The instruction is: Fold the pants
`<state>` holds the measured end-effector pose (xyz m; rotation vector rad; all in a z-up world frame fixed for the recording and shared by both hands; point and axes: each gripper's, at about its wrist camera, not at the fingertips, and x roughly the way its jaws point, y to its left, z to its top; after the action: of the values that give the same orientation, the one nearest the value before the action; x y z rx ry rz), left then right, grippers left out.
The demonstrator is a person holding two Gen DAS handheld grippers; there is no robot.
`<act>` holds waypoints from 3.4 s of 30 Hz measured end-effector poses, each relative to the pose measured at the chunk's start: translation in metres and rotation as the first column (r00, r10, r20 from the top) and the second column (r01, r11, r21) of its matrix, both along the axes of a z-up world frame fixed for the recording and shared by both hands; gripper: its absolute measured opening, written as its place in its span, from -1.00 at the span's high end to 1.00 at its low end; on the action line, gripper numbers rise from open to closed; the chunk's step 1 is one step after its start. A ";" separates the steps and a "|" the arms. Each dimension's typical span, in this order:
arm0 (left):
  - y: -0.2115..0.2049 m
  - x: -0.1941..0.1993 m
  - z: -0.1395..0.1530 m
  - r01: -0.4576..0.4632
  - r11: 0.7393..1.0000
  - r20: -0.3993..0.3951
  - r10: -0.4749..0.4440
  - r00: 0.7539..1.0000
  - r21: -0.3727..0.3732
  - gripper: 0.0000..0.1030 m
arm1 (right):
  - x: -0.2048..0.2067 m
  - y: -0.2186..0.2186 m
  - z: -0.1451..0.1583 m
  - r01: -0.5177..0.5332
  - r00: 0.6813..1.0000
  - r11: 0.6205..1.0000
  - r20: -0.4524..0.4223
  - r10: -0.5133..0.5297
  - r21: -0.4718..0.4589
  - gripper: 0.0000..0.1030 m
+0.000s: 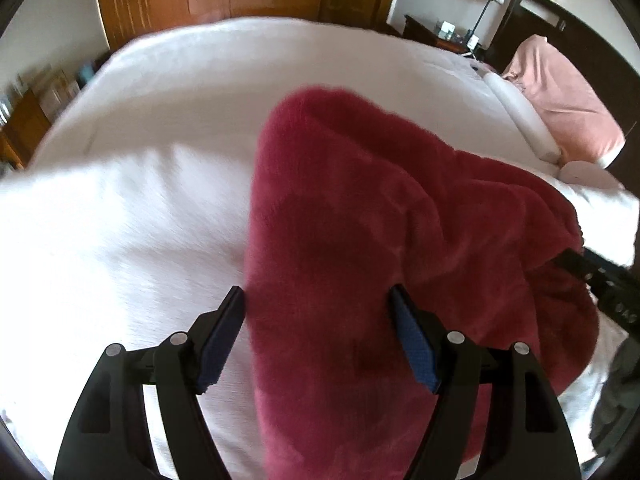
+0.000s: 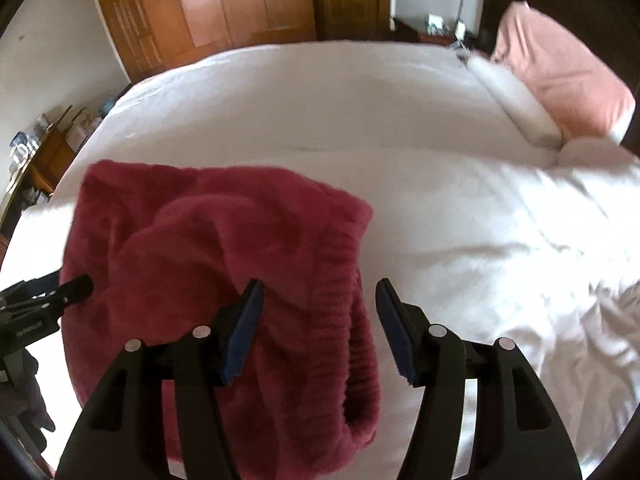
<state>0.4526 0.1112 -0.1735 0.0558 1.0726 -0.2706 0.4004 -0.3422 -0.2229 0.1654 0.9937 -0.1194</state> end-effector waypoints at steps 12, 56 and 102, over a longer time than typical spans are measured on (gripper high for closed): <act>-0.014 -0.039 0.010 0.082 0.993 0.088 -0.089 0.992 0.084 -0.42 | -0.002 0.025 -0.009 -0.069 0.998 0.998 0.001 0.069 0.009 -0.16; -0.037 -0.092 -0.054 0.190 0.969 -0.029 -0.188 0.982 0.158 -0.66 | -0.056 0.019 -0.069 -0.115 0.992 0.984 -0.060 0.107 -0.134 -0.29; 0.015 -0.207 0.170 0.065 0.989 0.385 -0.111 0.916 0.129 -0.90 | -0.227 0.076 0.129 0.146 0.952 0.989 0.277 -0.129 -0.039 -0.90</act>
<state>0.2453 0.1260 -0.0035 0.2520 0.6855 -0.2657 0.1737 -0.2663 -0.0938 0.1918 0.7014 -0.2467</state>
